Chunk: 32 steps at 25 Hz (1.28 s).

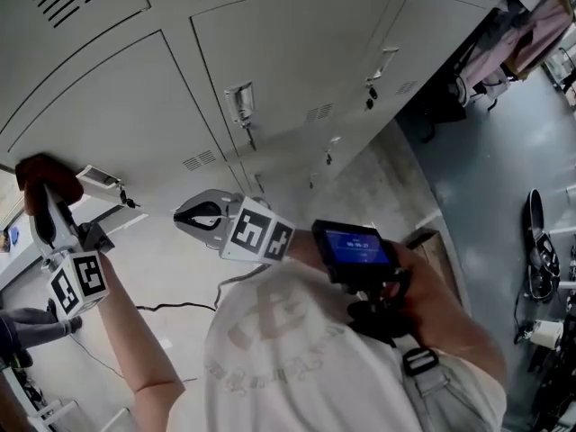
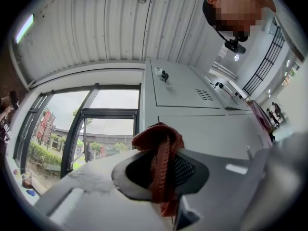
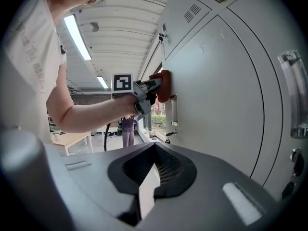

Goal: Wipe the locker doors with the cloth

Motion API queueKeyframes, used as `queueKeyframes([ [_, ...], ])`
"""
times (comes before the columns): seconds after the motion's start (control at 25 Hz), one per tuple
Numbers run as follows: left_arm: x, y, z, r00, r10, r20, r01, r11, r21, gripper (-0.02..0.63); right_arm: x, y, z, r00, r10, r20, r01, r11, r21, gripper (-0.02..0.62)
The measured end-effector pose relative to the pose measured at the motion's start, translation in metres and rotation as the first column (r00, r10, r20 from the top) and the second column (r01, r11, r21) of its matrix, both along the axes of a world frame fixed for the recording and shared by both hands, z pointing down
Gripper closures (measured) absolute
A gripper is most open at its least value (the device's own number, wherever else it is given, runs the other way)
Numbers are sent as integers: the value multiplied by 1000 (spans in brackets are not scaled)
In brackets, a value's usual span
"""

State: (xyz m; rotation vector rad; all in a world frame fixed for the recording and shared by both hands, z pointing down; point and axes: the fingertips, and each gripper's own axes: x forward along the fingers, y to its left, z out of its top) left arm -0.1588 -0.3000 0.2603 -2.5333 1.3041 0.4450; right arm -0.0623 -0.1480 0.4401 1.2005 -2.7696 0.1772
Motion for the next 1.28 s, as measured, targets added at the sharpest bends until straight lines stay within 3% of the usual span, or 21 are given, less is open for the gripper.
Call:
queueKeyframes([
  [0.12, 13, 10, 19, 998, 1, 70, -2, 1000, 16, 529, -8, 2, 2, 1000, -8, 13, 8, 1000, 14, 588],
  [0.28, 34, 16, 40, 992, 51, 119, -51, 999, -5, 529, -15, 11, 10, 999, 48, 15, -48, 999, -22, 588],
  [0.64, 3, 5, 46, 991, 85, 106, -83, 996, -19, 528, -29, 25, 13, 990, 140, -1, -140, 990, -35, 588],
  [0.72, 11, 7, 54, 991, 67, 117, -63, 997, -38, 528, -6, 38, 18, 986, 164, -8, -164, 986, -40, 588],
  [0.84, 60, 18, 82, 985, 73, 156, -59, 994, -93, 528, 70, 67, 29, 979, 205, -7, -205, 977, -54, 588],
  [0.88, 63, 17, 91, 983, 78, 169, -60, 992, -112, 528, 73, 67, 30, 977, 213, -6, -213, 976, -55, 588],
  [1.0, 19, -3, 108, 978, 84, 191, -59, 989, -137, 528, 9, 39, 26, 976, 218, -20, -219, 974, -57, 588],
  [1.08, 6, -3, 111, 973, 96, 212, -70, 990, -125, 529, -14, 38, 26, 971, 239, -26, -240, 968, -69, 588],
  [1.28, 26, 9, 93, 956, 5, 292, 7, 999, -40, 529, 12, 57, 21, 967, 255, -13, -256, 965, -51, 588],
])
